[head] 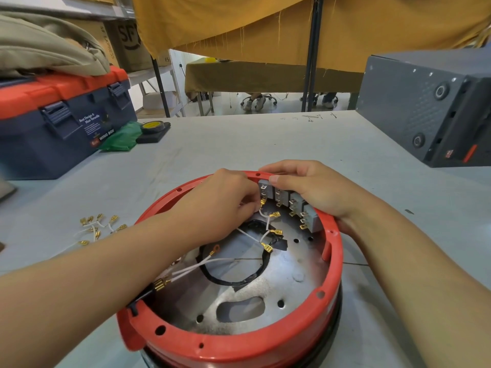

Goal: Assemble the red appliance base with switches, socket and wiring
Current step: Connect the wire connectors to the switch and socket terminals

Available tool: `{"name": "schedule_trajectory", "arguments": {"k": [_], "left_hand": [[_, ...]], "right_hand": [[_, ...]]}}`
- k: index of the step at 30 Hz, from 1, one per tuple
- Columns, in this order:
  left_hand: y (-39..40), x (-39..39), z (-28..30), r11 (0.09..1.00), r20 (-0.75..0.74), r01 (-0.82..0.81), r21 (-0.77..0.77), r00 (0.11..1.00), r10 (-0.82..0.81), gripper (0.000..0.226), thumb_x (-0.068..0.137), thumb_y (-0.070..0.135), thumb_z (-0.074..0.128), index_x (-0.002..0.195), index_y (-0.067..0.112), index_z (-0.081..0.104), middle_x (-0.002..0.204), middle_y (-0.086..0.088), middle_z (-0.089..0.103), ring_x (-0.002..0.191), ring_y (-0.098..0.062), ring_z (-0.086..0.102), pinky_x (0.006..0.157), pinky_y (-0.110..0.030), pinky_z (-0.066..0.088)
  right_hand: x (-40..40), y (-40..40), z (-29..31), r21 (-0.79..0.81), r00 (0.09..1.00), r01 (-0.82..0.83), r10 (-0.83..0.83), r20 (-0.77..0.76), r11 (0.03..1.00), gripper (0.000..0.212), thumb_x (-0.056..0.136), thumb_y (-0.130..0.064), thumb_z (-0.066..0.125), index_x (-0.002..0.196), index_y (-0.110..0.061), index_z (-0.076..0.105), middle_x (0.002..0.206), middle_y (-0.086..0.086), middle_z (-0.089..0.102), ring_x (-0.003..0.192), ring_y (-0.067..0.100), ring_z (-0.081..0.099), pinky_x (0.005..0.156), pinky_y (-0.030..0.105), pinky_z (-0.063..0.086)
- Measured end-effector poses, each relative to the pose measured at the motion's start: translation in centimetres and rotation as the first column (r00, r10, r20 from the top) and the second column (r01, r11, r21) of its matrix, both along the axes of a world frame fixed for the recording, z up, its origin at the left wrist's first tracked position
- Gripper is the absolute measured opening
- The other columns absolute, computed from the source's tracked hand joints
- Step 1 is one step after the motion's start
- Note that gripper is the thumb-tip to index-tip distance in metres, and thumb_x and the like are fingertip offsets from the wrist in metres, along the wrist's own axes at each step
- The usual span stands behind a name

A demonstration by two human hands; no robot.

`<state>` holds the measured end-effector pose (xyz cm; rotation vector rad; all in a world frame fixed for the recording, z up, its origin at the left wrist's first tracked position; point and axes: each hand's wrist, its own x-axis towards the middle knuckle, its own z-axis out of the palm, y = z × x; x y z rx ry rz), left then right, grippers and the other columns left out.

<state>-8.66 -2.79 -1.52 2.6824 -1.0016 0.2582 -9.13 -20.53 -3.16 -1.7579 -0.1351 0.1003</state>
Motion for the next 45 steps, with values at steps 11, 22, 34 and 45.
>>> {"name": "schedule_trajectory", "arguments": {"k": [11, 22, 34, 45], "left_hand": [[-0.2, -0.3, 0.1, 0.999, -0.002, -0.033, -0.008, 0.999, 0.033, 0.013, 0.087, 0.016, 0.056, 0.079, 0.021, 0.066, 0.080, 0.006, 0.057, 0.072, -0.013, 0.053, 0.071, -0.036, 0.048], [-0.5, -0.1, 0.0, 0.997, 0.009, -0.071, -0.012, 0.997, 0.071, 0.013, 0.087, 0.018, 0.056, 0.083, 0.018, 0.069, 0.084, 0.003, 0.060, 0.076, -0.016, 0.055, 0.072, -0.038, 0.049], [-0.4, 0.0, 0.3, 0.996, -0.002, -0.084, -0.012, 0.996, 0.084, 0.010, 0.083, 0.020, 0.060, 0.078, 0.019, 0.068, 0.079, 0.004, 0.059, 0.075, -0.017, 0.056, 0.070, -0.041, 0.050], [-0.1, -0.7, 0.6, 0.996, -0.070, 0.039, -0.086, 0.997, -0.045, 0.013, 0.081, 0.017, 0.063, 0.085, 0.026, 0.071, 0.073, 0.011, 0.064, 0.064, -0.002, 0.054, 0.060, -0.015, 0.041]], "right_hand": [[-0.2, 0.1, 0.2, -0.006, 1.000, 0.018, -0.018, 0.009, 1.000, 0.022, 0.092, -0.010, 0.058, 0.109, -0.015, 0.071, 0.105, 0.008, 0.072, 0.104, 0.021, 0.066, 0.102, 0.039, 0.047], [-0.2, 0.1, 0.1, -0.006, 1.000, 0.020, -0.020, 0.021, 1.000, 0.020, 0.091, -0.009, 0.059, 0.104, -0.019, 0.071, 0.102, 0.007, 0.073, 0.101, 0.020, 0.067, 0.100, 0.037, 0.048], [-0.3, 0.0, 0.0, -0.004, 0.999, 0.033, -0.033, 0.024, 0.999, 0.020, 0.089, -0.015, 0.062, 0.107, -0.019, 0.071, 0.083, -0.007, 0.074, 0.078, 0.002, 0.068, 0.077, 0.018, 0.051], [-1.3, 0.1, 0.2, -0.062, 0.994, 0.091, -0.087, 0.061, 0.994, 0.017, 0.089, -0.016, 0.062, 0.104, -0.020, 0.069, 0.098, 0.001, 0.074, 0.095, 0.015, 0.068, 0.097, 0.036, 0.049]]}}
